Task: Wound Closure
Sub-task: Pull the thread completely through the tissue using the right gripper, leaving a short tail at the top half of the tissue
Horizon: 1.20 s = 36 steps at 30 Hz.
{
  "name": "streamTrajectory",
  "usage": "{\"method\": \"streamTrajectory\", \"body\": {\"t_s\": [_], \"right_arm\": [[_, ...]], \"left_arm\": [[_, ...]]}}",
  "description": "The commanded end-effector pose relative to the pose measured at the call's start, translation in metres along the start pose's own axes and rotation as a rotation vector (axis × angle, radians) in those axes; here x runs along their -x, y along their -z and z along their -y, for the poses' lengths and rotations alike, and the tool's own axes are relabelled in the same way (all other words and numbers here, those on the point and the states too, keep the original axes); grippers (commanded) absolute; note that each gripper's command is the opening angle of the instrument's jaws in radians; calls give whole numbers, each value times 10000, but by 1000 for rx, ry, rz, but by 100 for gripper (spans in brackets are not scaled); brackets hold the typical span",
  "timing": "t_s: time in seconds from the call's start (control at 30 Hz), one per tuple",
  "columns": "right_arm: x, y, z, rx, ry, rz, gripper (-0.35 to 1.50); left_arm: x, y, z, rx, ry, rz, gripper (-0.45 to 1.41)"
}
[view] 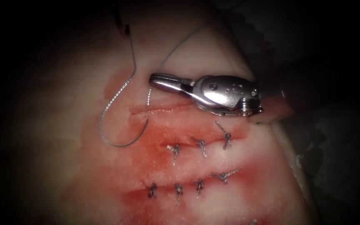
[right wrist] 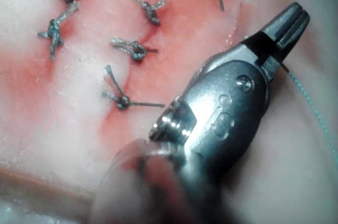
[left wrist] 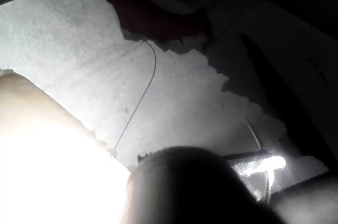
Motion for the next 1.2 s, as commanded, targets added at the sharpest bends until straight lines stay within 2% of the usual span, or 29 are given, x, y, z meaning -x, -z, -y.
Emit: {"method": "streamTrajectory", "body": {"t_s": [0.03,0.27,0.37,0.4,0.57,0.8,0.97,1.2], "right_arm": [[-12,-17,-6,41,6,-23,-35],[-22,-58,-22,207,80,-150,-35],[-27,-68,-38,345,87,-213,-35],[-29,-68,-46,431,95,-249,-35],[-27,-50,-60,591,76,-288,-35],[-13,8,-82,600,-44,-300,-35],[-5,31,-98,620,-155,-273,-35],[-4,49,-129,651,-287,-257,-35]], "left_arm": [[8,-6,-5,-3,-4,3,-45],[10,-7,-6,-3,-1,29,-45],[17,-1,-4,3,-130,61,-45],[25,7,3,10,-204,90,-45],[50,32,20,86,-392,141,-45],[98,90,35,255,-475,192,-45],[117,119,41,315,-506,225,-45],[134,144,50,382,-531,262,-45]]}}
